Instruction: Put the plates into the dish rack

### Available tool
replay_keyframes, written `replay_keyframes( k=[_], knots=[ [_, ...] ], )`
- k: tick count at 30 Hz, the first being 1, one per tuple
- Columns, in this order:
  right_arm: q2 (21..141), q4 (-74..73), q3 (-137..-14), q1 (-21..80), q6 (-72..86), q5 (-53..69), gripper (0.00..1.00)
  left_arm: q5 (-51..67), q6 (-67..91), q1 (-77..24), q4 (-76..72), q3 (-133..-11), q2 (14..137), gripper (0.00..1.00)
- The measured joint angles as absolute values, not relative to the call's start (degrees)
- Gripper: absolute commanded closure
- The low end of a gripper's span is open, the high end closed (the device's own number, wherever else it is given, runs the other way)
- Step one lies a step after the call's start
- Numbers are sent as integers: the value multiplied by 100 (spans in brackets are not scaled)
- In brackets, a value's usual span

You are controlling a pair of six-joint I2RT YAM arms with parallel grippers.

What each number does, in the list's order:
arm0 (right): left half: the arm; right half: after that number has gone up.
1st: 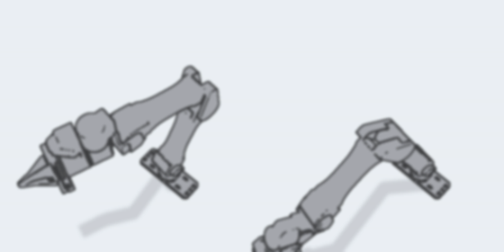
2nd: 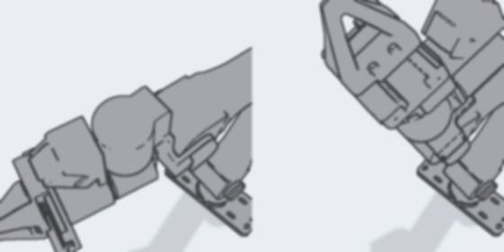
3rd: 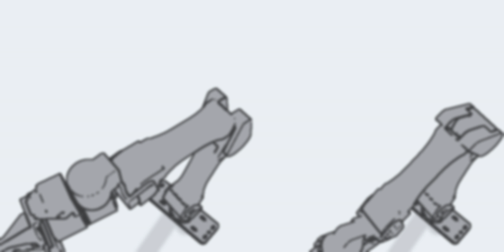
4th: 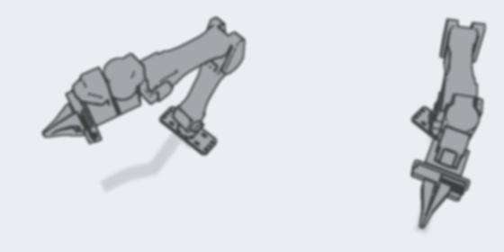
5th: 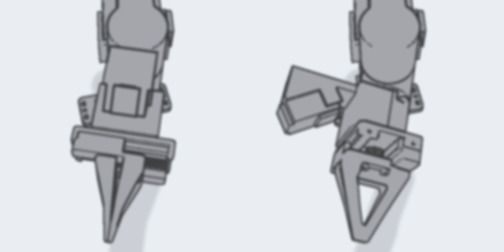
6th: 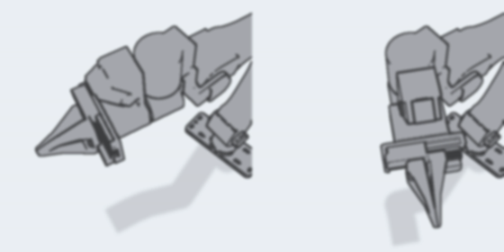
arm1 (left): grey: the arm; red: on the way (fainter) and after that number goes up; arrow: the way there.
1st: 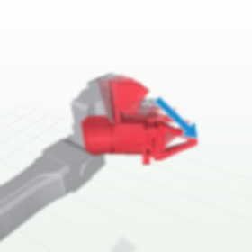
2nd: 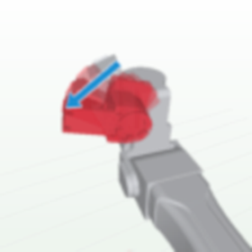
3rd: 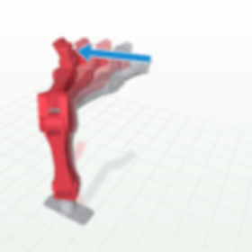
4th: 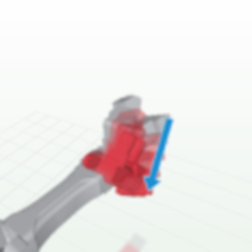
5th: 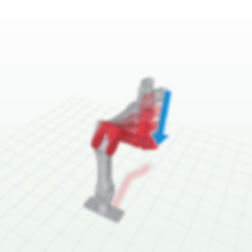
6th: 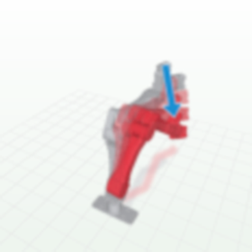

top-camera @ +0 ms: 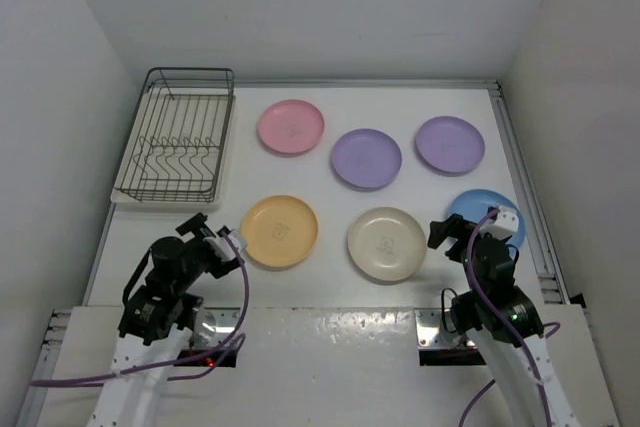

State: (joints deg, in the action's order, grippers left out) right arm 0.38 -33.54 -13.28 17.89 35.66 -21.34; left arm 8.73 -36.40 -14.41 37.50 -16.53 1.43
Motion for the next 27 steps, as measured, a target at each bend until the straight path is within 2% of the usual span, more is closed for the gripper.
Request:
replay_keyframes(
  k=[8,12,15,21,24,27],
  knots=[
    [38,-3354,-1328,1789,3590,-2231,1,1162,-4178,-1441,3804,-1592,493,0],
    [38,-3352,-1328,1789,3586,-2246,1,1549,-4377,-1439,3935,-1997,1188,0],
    [36,-3354,-1328,1789,3583,-2250,1,1865,-4403,-1435,4320,-3339,2567,0],
    [32,-3354,-1330,1789,3579,-2250,1,1789,-4012,-1557,5513,-6995,6429,0],
    [30,-3356,-1330,1789,3579,-2252,1,1378,-3658,-1675,5986,-7784,7832,0],
    [30,-3356,-1330,1789,3581,-2255,1,471,-3378,-2187,6233,-7778,8206,0]
  ],
)
